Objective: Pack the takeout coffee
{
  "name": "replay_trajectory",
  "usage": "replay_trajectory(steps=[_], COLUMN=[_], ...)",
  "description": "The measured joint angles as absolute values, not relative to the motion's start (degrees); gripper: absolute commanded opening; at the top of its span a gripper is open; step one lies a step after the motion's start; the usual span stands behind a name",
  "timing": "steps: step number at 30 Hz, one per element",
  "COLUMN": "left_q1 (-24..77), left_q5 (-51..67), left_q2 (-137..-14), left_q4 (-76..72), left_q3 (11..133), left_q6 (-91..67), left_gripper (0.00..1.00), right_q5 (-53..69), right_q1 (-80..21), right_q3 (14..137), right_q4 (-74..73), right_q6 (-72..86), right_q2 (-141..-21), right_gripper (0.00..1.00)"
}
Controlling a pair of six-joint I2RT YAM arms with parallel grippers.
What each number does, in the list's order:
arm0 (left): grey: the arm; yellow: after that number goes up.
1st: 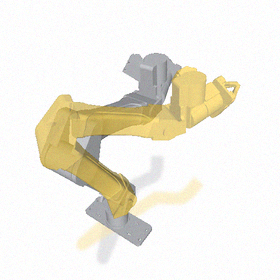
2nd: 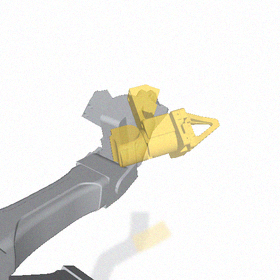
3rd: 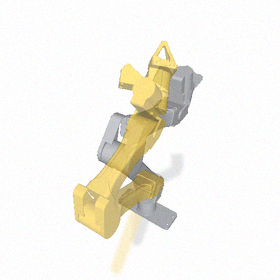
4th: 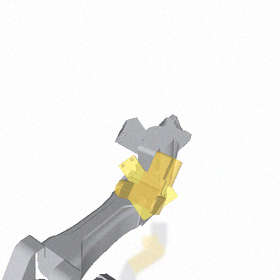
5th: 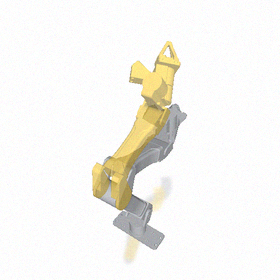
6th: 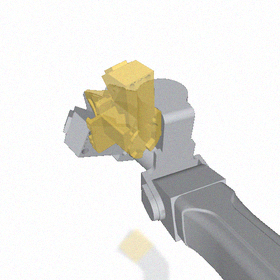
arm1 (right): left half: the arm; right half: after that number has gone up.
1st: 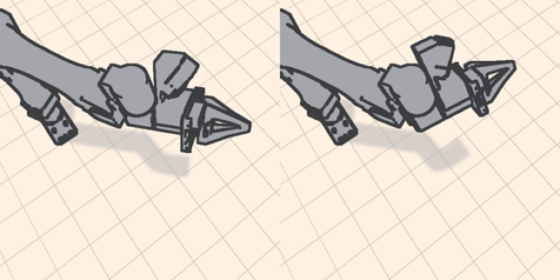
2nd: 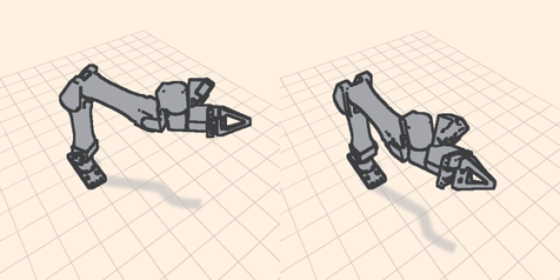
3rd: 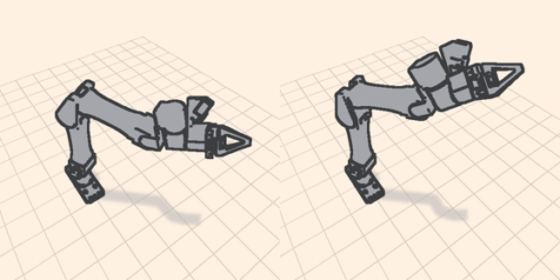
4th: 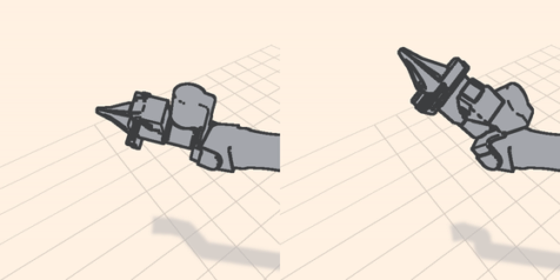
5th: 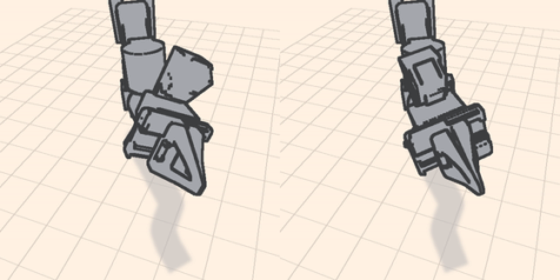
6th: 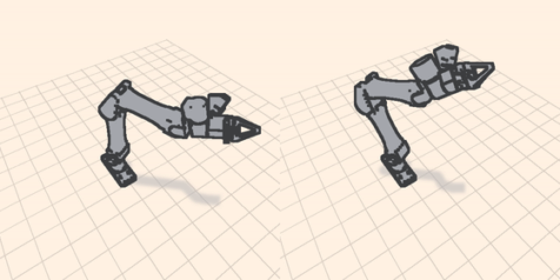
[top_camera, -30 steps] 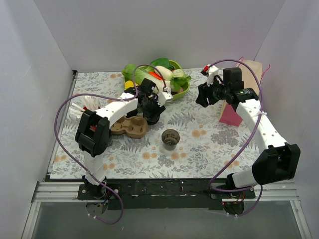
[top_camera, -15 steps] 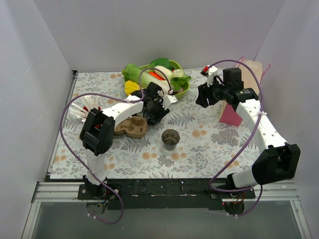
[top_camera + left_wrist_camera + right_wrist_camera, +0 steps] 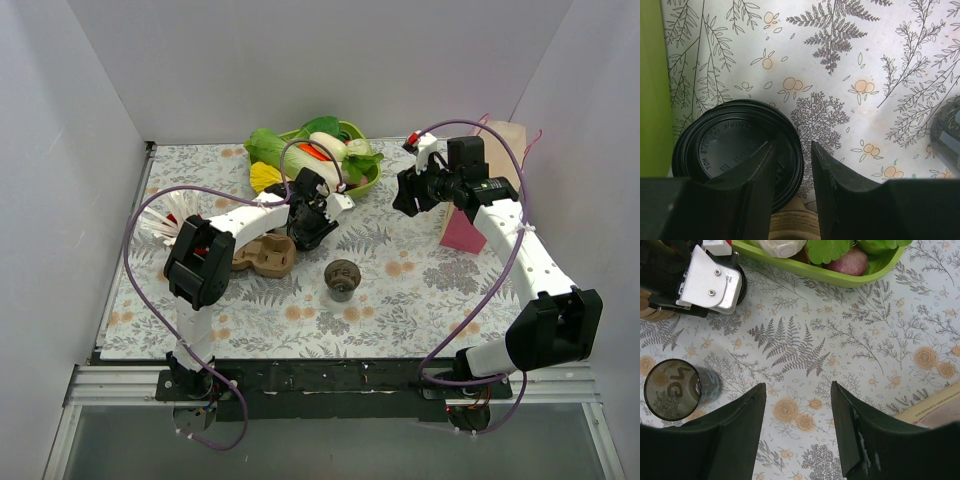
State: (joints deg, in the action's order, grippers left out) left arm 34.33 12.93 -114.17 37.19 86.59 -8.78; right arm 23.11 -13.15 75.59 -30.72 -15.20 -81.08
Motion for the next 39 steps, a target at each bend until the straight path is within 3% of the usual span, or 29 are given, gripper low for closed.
replay_trajectory(steps=[11,21,39], left_q1=[34.33,34.33,34.33], left_q5=[12.91,12.91,12.82], left_q2=[-114.17,-114.17,-114.17], left_q4=[37.23,37.8,39.27], left_q3=[86.08,86.21,87.18], left_q6=[-9.15,-9.65,-11.16], left_gripper=[0.15,0.09,0.15], right_q5=[23.09,23.09,23.11], right_q1=[-13.15,-13.15,-13.15], right_q3=[75.59,75.59,75.48], right_q4=[-30.72,-30.72,-30.68], right_q6=[-15.2,-15.18,-15.14], right_q2=[-81.08,-81.12,-81.12], right_gripper=[0.62,0.62,0.62])
